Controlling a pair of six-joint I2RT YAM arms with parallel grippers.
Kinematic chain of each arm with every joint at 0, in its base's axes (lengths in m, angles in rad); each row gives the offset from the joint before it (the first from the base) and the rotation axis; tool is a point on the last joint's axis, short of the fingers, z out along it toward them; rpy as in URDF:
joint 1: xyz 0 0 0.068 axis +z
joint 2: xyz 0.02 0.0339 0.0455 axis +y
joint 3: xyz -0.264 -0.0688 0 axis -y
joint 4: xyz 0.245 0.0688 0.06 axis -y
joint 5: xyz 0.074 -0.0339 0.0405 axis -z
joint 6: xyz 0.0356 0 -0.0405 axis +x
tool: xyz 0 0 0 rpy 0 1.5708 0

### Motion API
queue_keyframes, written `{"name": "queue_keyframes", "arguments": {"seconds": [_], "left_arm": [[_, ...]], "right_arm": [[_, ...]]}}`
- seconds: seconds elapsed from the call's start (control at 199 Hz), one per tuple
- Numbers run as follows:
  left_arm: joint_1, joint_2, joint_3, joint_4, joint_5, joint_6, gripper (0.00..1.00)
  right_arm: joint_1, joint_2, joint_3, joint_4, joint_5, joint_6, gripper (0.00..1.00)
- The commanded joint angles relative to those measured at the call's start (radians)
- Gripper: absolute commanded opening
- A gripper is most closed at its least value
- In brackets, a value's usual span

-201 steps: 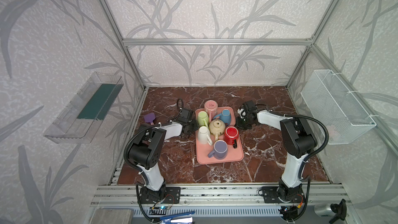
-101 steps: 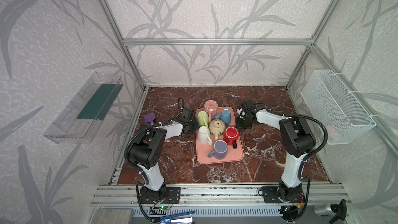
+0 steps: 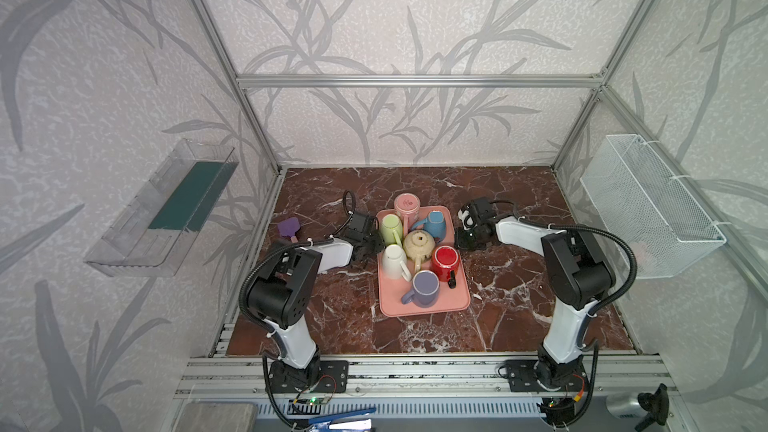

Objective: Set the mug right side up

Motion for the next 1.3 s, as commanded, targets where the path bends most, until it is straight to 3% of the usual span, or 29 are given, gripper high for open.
{"name": "queue_keyframes", "arguments": {"seconds": [0.0,0.497,0.98,1.14,1.296], "left_arm": [[-0.038,-0.006,-0.051,-0.084,0.038,-0.048,0.0],[-0.074,-0.101,-0.124,-0.083,0.016,-0.06,0.0],[-0.083,-0.111,-0.124,-0.11,-0.016,-0.064,0.0],[-0.082,-0.102,-0.069,-0.158,-0.025,-0.04,0.03],[-0.068,-0.086,0.0,-0.215,-0.037,-0.02,0.07]], "right_arm": [[0.037,-0.023,-0.065,-0.098,-0.069,0.037,0.0],[0.053,-0.153,-0.213,-0.078,-0.06,0.05,0.0],[0.05,-0.176,-0.222,-0.093,-0.02,0.048,0.0],[0.032,-0.165,-0.161,-0.142,0.024,0.025,0.16],[0.004,-0.161,-0.092,-0.185,0.043,0.005,0.22]]}}
